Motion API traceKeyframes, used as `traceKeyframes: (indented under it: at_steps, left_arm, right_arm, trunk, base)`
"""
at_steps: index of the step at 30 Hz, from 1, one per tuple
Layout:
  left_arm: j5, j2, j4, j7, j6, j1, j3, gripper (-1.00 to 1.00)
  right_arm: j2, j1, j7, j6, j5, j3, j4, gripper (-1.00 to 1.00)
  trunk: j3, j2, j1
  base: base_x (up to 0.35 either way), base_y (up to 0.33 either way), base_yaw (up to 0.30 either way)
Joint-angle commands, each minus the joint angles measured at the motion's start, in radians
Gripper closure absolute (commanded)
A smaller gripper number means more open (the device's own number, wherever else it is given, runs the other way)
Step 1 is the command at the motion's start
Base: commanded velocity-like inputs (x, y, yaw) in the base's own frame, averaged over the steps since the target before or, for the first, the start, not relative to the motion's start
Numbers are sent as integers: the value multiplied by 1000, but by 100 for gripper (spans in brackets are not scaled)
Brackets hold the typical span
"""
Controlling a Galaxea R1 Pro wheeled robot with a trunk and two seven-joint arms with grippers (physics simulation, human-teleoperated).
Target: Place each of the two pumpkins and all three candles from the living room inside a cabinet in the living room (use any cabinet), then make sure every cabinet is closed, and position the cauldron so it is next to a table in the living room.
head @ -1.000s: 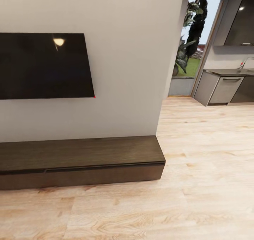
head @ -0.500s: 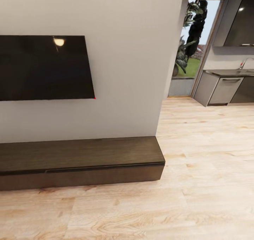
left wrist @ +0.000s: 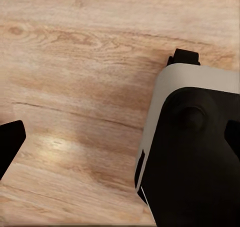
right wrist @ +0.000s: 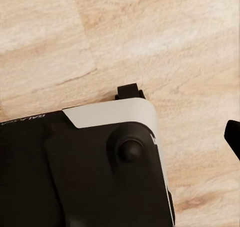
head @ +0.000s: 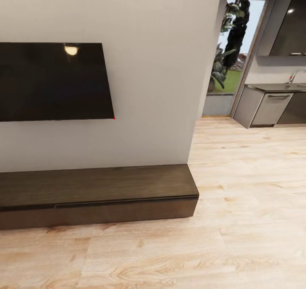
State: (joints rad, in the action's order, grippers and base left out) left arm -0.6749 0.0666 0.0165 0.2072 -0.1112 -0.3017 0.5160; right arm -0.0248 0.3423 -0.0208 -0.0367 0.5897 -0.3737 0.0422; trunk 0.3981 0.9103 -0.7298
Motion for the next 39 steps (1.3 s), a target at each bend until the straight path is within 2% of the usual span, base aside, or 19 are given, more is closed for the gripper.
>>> traceKeyframes:
  at_steps: [1, 7, 15, 39]
  left_arm:
    - [-7, -1, 2, 4, -5, 1, 9, -100]
    - [-11, -14, 2, 4, -6, 4, 8, -100]
    - [-11, -6, 2, 4, -5, 8, 7, -100]
    - [-14, -10, 1, 4, -5, 9, 7, -100]
  right_arm:
    - [1, 1, -2, -6, 11, -8, 3, -100]
    - [4, -9, -2, -10, 15, -7, 4, -100]
    - [3, -16, -2, -11, 16, -4, 3, -100]
    - [2, -17, -2, -11, 13, -5, 4, -100]
  trunk:
    - [1, 1, 0]
    - [1, 1, 0]
    - [1, 1, 0]
    - [1, 1, 0]
  base:
    - [0, 0, 0]
    - [0, 0, 0]
    - [0, 0, 0]
    - [0, 0, 0]
